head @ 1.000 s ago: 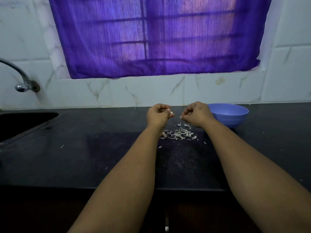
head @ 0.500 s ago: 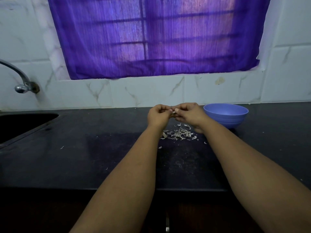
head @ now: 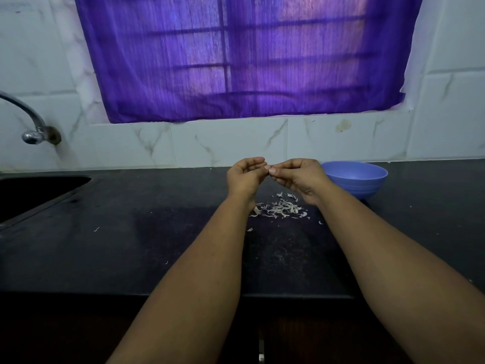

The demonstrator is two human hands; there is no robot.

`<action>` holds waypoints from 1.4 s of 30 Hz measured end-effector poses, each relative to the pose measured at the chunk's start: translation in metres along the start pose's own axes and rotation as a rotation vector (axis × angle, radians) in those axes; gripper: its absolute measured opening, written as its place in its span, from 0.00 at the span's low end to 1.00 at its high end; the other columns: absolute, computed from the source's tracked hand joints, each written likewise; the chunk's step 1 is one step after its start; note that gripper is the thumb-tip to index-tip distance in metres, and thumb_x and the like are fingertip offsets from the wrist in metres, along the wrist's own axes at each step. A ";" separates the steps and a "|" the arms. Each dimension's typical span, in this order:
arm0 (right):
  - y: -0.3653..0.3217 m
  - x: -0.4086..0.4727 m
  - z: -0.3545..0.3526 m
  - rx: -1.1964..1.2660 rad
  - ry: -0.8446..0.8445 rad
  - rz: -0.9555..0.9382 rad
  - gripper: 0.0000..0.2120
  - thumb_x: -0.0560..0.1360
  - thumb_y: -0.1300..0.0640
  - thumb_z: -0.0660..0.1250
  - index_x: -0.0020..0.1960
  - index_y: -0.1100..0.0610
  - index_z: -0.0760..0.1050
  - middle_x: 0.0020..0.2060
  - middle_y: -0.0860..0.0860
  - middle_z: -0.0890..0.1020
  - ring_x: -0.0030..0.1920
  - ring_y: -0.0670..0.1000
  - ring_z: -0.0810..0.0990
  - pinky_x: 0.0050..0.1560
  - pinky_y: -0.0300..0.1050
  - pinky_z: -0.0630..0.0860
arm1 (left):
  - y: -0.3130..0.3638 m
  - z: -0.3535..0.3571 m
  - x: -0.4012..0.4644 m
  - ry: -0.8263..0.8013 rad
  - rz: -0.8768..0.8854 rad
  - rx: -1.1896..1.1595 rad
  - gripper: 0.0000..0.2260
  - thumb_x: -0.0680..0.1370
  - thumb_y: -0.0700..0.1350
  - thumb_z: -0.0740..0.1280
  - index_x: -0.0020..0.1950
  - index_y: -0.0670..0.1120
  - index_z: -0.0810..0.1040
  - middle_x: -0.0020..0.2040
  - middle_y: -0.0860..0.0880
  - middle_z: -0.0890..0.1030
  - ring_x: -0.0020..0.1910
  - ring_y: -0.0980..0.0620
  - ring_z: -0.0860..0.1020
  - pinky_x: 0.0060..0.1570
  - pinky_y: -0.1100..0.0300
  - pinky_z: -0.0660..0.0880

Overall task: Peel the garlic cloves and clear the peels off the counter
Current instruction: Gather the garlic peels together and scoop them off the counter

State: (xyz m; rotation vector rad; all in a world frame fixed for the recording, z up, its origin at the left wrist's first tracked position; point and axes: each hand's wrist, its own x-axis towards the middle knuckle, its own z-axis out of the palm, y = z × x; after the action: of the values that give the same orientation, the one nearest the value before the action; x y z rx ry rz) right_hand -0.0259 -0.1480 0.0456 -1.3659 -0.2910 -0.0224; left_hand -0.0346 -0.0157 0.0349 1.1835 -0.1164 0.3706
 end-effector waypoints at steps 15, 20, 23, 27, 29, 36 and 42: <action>0.002 -0.001 0.002 -0.052 -0.036 -0.026 0.03 0.72 0.66 0.71 0.45 0.64 0.79 0.37 0.54 0.82 0.37 0.47 0.81 0.43 0.36 0.80 | 0.004 0.000 -0.003 -0.024 -0.100 -0.009 0.07 0.73 0.30 0.68 0.44 0.42 0.78 0.41 0.44 0.81 0.44 0.49 0.80 0.49 0.61 0.78; -0.003 -0.003 0.002 0.049 -0.026 0.006 0.03 0.71 0.70 0.70 0.43 0.64 0.79 0.35 0.54 0.83 0.38 0.47 0.82 0.42 0.35 0.80 | 0.007 0.002 -0.005 0.013 -0.110 -0.132 0.08 0.74 0.28 0.66 0.43 0.40 0.78 0.41 0.44 0.81 0.41 0.50 0.81 0.44 0.65 0.80; -0.005 -0.005 0.000 0.100 -0.031 0.041 0.06 0.72 0.74 0.67 0.44 0.65 0.79 0.36 0.55 0.85 0.39 0.48 0.84 0.43 0.35 0.80 | 0.008 -0.001 -0.003 -0.005 -0.089 -0.121 0.08 0.74 0.28 0.66 0.44 0.40 0.78 0.40 0.44 0.80 0.40 0.51 0.81 0.41 0.67 0.79; -0.002 -0.006 0.000 -0.008 0.026 0.005 0.07 0.72 0.72 0.69 0.45 0.63 0.79 0.36 0.54 0.84 0.40 0.48 0.84 0.44 0.36 0.81 | -0.001 0.003 -0.005 0.009 -0.011 0.076 0.04 0.74 0.35 0.71 0.45 0.40 0.77 0.39 0.45 0.79 0.40 0.52 0.79 0.40 0.66 0.78; -0.002 -0.005 0.000 -0.072 0.078 -0.018 0.06 0.72 0.70 0.70 0.46 0.62 0.80 0.37 0.53 0.84 0.40 0.48 0.83 0.43 0.36 0.81 | -0.005 0.003 -0.004 0.008 0.017 0.184 0.08 0.71 0.39 0.75 0.45 0.41 0.78 0.39 0.46 0.80 0.40 0.51 0.79 0.44 0.62 0.79; 0.001 0.002 -0.003 0.090 0.036 0.089 0.06 0.73 0.69 0.69 0.50 0.68 0.78 0.39 0.56 0.84 0.42 0.49 0.84 0.42 0.37 0.81 | -0.007 0.001 -0.003 -0.080 -0.025 0.122 0.02 0.74 0.34 0.71 0.42 0.38 0.79 0.39 0.43 0.82 0.38 0.52 0.82 0.43 0.65 0.80; 0.000 0.002 -0.003 0.123 0.027 0.107 0.06 0.74 0.67 0.69 0.52 0.65 0.78 0.36 0.55 0.84 0.37 0.48 0.83 0.43 0.37 0.80 | -0.009 0.001 0.002 -0.051 -0.062 0.102 0.04 0.77 0.36 0.69 0.43 0.37 0.79 0.38 0.44 0.82 0.36 0.54 0.81 0.40 0.67 0.79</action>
State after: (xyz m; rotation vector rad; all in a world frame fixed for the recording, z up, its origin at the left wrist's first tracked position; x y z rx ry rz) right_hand -0.0232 -0.1500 0.0456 -1.2562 -0.1934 0.0655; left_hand -0.0296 -0.0188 0.0281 1.2947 -0.1056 0.2944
